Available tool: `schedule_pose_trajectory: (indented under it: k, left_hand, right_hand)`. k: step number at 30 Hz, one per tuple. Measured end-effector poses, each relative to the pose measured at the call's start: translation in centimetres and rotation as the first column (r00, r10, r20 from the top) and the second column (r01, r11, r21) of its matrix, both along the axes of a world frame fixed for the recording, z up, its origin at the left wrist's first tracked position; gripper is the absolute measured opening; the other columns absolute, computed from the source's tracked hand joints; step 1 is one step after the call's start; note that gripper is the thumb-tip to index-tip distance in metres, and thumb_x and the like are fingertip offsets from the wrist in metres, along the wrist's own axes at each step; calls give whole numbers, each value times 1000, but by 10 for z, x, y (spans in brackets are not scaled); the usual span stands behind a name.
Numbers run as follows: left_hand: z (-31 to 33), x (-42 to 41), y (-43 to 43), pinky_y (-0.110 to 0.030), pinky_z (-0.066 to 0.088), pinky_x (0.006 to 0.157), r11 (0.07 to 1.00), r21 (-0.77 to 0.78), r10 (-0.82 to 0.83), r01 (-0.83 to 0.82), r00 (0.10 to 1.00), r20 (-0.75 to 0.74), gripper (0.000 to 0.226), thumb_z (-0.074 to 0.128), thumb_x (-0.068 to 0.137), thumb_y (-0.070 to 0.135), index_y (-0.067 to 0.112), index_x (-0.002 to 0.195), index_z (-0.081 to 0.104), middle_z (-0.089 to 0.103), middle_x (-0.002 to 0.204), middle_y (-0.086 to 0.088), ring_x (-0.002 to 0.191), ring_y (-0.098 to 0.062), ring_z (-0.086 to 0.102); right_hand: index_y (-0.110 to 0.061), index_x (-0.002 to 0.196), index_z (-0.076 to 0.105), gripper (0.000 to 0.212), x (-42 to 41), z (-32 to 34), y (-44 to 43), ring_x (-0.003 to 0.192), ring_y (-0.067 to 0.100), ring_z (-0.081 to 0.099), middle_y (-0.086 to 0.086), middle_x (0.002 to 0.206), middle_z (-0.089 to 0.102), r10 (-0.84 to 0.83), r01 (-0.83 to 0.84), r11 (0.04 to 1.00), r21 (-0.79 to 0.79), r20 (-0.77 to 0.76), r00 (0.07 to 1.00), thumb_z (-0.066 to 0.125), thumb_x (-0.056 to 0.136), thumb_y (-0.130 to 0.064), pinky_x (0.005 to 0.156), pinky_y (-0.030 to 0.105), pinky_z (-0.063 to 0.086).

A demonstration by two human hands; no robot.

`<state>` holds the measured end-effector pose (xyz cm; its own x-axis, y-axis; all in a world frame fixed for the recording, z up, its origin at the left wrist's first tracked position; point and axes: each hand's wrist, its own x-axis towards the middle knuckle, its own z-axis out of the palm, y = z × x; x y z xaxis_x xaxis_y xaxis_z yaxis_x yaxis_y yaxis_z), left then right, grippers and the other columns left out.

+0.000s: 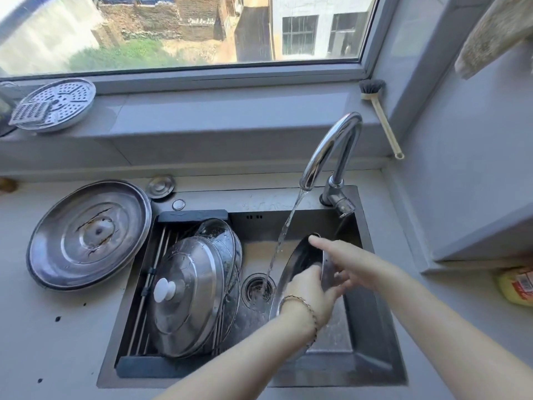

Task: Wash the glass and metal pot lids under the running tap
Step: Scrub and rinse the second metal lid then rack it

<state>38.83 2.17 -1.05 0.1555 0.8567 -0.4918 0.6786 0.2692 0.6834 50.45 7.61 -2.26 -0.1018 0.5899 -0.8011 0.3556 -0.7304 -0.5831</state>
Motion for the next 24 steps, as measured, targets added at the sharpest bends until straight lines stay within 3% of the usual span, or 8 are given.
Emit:
schedule_pose_trajectory:
  k: [3, 5, 11, 13, 15, 17, 20, 24]
  left_hand:
    - [0, 8, -4, -25, 41, 75, 993, 42, -113, 112, 993, 35, 17, 54, 89, 27, 19, 103, 54, 66, 103, -3, 98, -23, 59]
    - [-5, 1, -4, -27, 46, 85, 990, 28, -143, 140, 980, 136, 20, 50, 92, 28, 23, 111, 55, 66, 107, -4, 96, -20, 60]
    - [-29, -56, 6, -29, 30, 109, 973, 86, 209, -213, 976, 62, 48, 41, 96, 33, 15, 140, 33, 40, 145, -4, 132, -17, 39]
    - [-29, -72, 10, -34, 24, 113, 930, 20, 364, -367, 928, 84, 58, 40, 96, 37, 11, 145, 22, 28, 152, -7, 139, -21, 29]
    - [-27, -82, 15, -42, 25, 114, 868, -116, 497, -484, 848, 185, 64, 41, 94, 44, 16, 147, 18, 26, 153, -6, 139, -23, 29]
    - [-21, -89, 18, -49, 34, 109, 819, -228, 574, -527, 733, 366, 65, 45, 85, 57, 25, 141, 33, 41, 145, -3, 131, -25, 43]
    - [-10, -97, 21, -49, 46, 98, 818, -248, 557, -519, 606, 567, 52, 46, 83, 57, 24, 123, 55, 63, 122, -6, 112, -25, 60]
    - [0, -111, 26, -48, 46, 99, 803, -292, 567, -519, 514, 644, 57, 47, 82, 52, 13, 122, 58, 63, 121, -13, 111, -29, 60]
  right_hand:
    - [-1, 103, 46, 26, 4, -10, 0, 44, 20, 54, 12, 66, 54, 26, -48, 996, 80, 262, 965, 51, 80, -12, 40, 19, 41]
    - [-2, 102, 47, 28, 14, -19, -6, 52, 26, 58, 17, 75, 58, -65, 39, 994, 104, 263, 963, 37, 76, 1, 43, 25, 45]
    - [-5, 89, 52, 31, 52, -36, -33, 47, 26, 59, 18, 71, 54, -550, 554, 832, 14, -102, 829, 38, 68, 11, 44, 24, 47]
    - [10, 107, 51, 68, 62, -64, -42, 68, 35, 55, 23, 82, 54, -626, 626, 778, -56, -151, 765, 59, 41, -4, 64, 48, 55]
    - [15, 112, 52, 82, 56, -73, -49, 79, 40, 61, 24, 91, 63, -655, 640, 753, -152, -263, 709, 62, 36, -12, 79, 62, 51]
    - [9, 107, 59, 52, 35, -66, -57, 79, 32, 71, 20, 92, 71, -681, 623, 729, -282, -389, 621, 40, 59, -3, 66, 44, 59]
    - [5, 113, 61, 55, 7, -71, -67, 94, 28, 69, 23, 106, 68, -684, 585, 721, -371, -513, 518, 38, 63, 3, 67, 39, 60]
    - [7, 113, 62, 95, -9, -72, -62, 106, 32, 64, 27, 118, 62, -643, 585, 726, -362, -660, 389, 71, 18, 8, 75, 46, 58]
